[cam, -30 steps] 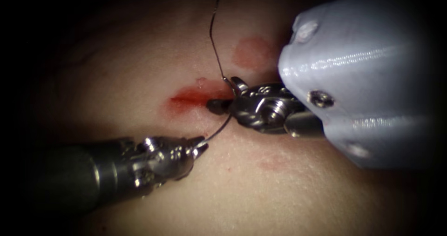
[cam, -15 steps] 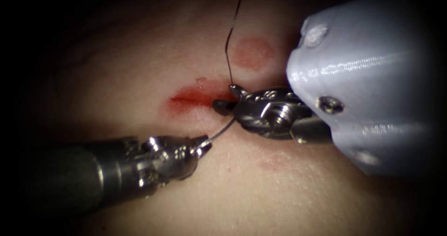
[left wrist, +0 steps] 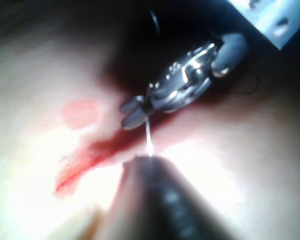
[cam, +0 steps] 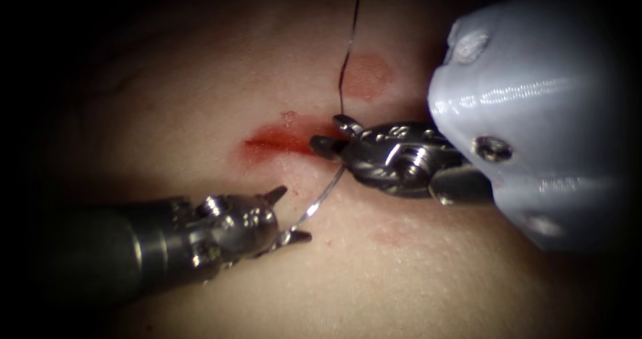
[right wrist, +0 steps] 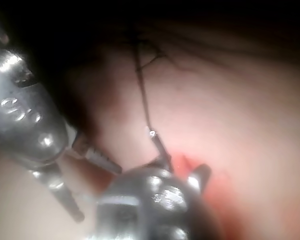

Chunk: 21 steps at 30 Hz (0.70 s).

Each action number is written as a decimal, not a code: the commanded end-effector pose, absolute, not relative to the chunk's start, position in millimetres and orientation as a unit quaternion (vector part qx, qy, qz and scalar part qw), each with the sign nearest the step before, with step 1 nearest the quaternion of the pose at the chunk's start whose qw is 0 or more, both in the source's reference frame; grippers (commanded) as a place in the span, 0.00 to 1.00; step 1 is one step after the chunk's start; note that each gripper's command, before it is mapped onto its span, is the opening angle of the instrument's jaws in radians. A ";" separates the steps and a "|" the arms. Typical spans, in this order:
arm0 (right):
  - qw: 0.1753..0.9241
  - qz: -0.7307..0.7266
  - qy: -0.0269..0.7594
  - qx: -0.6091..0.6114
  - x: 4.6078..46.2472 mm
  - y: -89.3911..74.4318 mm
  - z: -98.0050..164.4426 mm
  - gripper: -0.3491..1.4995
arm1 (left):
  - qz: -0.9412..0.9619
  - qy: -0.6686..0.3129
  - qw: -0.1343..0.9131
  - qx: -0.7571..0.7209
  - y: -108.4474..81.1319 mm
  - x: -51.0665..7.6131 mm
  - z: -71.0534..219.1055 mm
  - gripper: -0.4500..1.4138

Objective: Wound Closure
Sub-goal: Hand the needle over to the right gripper, then hand the needle back to the left gripper to readjust.

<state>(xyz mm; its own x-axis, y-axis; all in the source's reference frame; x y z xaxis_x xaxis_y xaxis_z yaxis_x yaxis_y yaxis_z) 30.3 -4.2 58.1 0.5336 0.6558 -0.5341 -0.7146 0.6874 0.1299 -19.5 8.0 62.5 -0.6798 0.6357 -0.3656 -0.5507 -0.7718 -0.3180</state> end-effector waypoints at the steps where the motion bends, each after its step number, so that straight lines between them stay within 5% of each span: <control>1: 0.876 0.388 0.282 -0.051 30.5 -4.4 58.5 0.00 | 0.907 -0.106 0.327 -0.242 7.9 -20.1 62.9 0.55; 13: 0.876 0.321 0.360 -0.005 28.3 -3.2 56.8 0.00 | 0.787 -0.351 0.301 -0.407 9.8 -16.6 55.2 0.56; 21: 0.862 0.264 0.430 0.041 27.5 -1.7 55.9 0.00 | 0.746 -0.390 0.302 -0.448 12.9 -15.1 54.6 0.57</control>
